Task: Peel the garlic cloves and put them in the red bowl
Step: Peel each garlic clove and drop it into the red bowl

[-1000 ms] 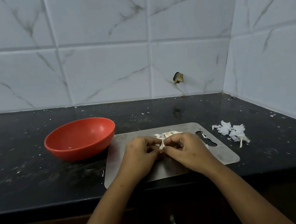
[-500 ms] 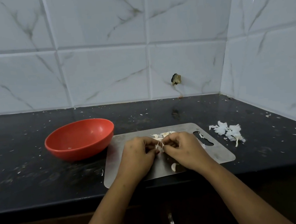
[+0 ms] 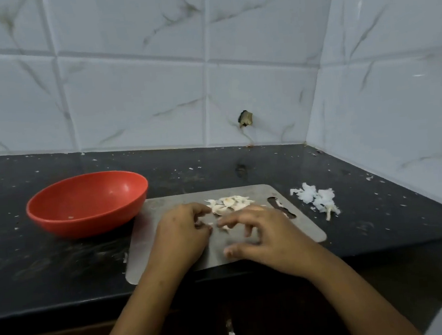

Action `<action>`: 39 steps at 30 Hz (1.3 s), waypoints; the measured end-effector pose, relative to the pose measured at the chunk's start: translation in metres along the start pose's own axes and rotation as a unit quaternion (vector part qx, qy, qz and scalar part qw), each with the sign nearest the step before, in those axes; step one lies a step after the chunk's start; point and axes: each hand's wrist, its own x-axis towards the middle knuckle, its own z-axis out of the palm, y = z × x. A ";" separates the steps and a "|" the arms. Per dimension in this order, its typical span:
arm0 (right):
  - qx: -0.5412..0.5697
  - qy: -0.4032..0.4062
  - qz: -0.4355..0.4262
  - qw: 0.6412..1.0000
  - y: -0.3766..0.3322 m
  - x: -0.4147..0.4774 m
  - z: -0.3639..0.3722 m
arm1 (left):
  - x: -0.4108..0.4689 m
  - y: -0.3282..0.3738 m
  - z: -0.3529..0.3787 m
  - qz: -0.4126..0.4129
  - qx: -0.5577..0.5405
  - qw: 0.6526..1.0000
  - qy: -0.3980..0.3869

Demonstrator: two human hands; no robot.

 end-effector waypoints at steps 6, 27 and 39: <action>-0.034 0.081 0.006 0.996 0.001 0.018 0.007 | -0.001 0.007 -0.004 0.004 0.019 0.999 -0.034; -0.121 0.153 0.125 0.973 0.024 0.043 0.022 | 0.005 0.003 0.010 0.051 0.096 0.993 -0.055; 0.097 0.137 0.134 0.977 0.028 0.035 -0.001 | 0.006 0.003 0.010 0.149 0.107 0.978 -0.101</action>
